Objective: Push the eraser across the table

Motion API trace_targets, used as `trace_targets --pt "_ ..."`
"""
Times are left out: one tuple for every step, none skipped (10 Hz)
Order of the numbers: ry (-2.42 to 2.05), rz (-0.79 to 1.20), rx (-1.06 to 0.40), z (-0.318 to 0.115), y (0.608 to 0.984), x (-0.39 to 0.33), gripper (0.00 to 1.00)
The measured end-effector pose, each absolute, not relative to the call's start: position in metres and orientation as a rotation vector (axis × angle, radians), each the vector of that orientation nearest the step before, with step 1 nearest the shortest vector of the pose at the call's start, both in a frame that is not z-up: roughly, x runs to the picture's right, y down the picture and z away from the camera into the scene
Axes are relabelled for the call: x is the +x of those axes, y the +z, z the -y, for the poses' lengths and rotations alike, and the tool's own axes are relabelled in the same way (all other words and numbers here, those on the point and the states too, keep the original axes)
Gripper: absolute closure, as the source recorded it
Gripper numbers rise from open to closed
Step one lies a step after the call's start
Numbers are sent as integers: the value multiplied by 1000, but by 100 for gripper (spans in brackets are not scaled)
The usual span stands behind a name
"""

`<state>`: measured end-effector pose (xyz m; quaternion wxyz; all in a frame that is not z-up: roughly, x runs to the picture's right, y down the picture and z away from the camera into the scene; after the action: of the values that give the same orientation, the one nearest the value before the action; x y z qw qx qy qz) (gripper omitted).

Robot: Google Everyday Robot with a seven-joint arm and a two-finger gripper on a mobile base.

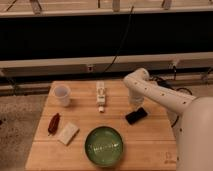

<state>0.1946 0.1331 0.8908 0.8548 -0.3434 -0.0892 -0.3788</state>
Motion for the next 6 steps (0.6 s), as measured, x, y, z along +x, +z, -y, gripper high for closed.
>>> trace_targets --pt "-799 187 -723 -134 891 195 99" --pt "-801 187 -724 -134 890 195 99" --pt "-804 187 -726 -135 890 196 99" --pt "-809 186 -726 -136 890 196 99" --pt "-815 185 -727 -136 890 196 99" --pt "-822 183 -725 -136 890 196 99"
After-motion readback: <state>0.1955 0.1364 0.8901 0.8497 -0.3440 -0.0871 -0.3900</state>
